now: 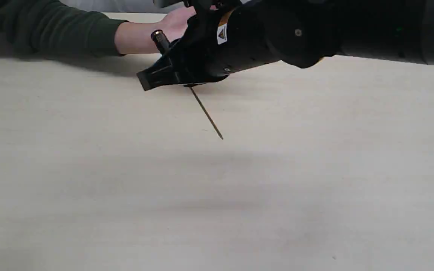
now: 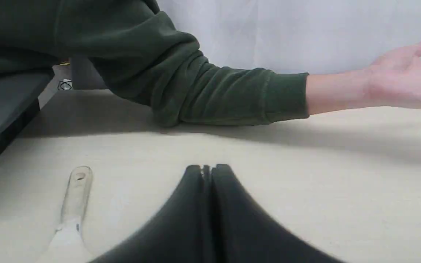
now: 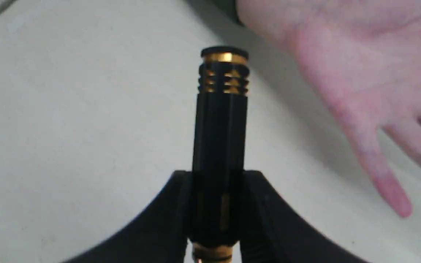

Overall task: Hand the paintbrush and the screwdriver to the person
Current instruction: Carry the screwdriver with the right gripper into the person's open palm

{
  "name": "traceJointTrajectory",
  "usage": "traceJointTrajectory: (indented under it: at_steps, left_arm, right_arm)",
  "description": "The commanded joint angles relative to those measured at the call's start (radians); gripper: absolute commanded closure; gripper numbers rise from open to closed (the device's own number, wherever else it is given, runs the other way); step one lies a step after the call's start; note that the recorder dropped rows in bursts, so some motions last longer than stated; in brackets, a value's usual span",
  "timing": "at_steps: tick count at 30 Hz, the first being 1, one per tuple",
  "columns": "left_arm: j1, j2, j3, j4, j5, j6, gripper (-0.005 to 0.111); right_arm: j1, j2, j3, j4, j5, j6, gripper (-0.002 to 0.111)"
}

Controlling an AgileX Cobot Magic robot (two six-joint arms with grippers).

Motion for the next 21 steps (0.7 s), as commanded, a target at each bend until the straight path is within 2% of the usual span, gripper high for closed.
traceJointTrajectory:
  at_steps: [1, 11, 21]
  left_arm:
    - [-0.007, -0.002, 0.002, -0.002, -0.01, -0.002, 0.107]
    - [-0.007, -0.002, 0.002, -0.002, -0.01, -0.002, 0.107]
    - [-0.007, -0.002, 0.002, -0.002, -0.012, -0.002, 0.107]
  right_arm:
    - [-0.034, -0.012, -0.041, -0.016, -0.049, -0.004, 0.104]
    - [-0.174, 0.079, -0.193, -0.023, -0.027, -0.009, 0.104]
    - [-0.193, 0.343, -0.524, -0.053, 0.147, -0.027, 0.104]
